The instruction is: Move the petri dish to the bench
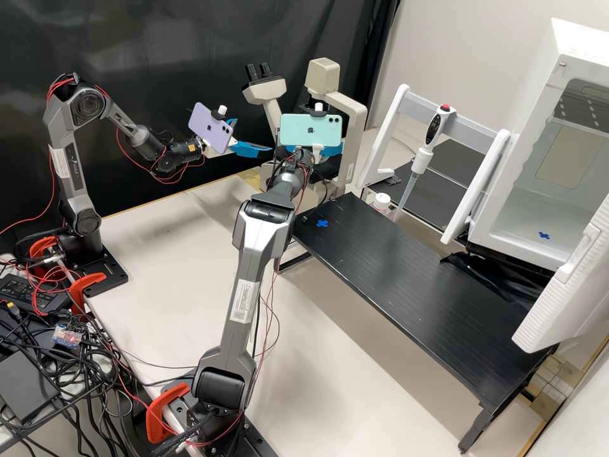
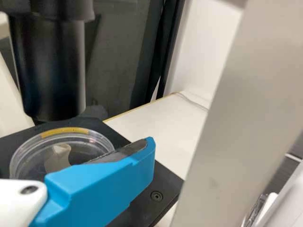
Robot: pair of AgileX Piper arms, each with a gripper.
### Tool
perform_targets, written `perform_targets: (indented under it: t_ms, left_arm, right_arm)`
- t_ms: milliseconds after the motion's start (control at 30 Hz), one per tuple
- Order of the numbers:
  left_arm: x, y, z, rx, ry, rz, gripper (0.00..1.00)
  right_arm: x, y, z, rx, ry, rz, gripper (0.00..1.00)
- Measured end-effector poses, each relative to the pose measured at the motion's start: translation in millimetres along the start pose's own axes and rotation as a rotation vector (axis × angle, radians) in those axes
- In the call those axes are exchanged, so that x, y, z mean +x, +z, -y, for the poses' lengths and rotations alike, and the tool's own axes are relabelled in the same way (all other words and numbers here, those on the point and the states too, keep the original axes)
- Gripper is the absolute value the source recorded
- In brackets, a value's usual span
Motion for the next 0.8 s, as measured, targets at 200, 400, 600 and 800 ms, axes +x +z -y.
perform_targets:
  t_ms: [200, 400, 600, 800]
  left_arm:
    - [0, 0, 0.0, 0.000, 0.000, 0.000, 1.00]
    - [0, 0, 0.0, 0.000, 0.000, 0.000, 1.00]
    - [0, 0, 0.0, 0.000, 0.000, 0.000, 1.00]
    - [0, 0, 0.0, 0.000, 0.000, 0.000, 1.00]
  right_arm:
    - [5, 6, 7, -0.010, -0.016, 0.027, 1.00]
    - [9, 12, 16, 0.026, -0.028, 0.055, 1.00]
    - [9, 16, 18, 0.025, -0.008, 0.065, 0.00]
    - [8, 23, 26, 0.053, -0.011, 0.086, 0.00]
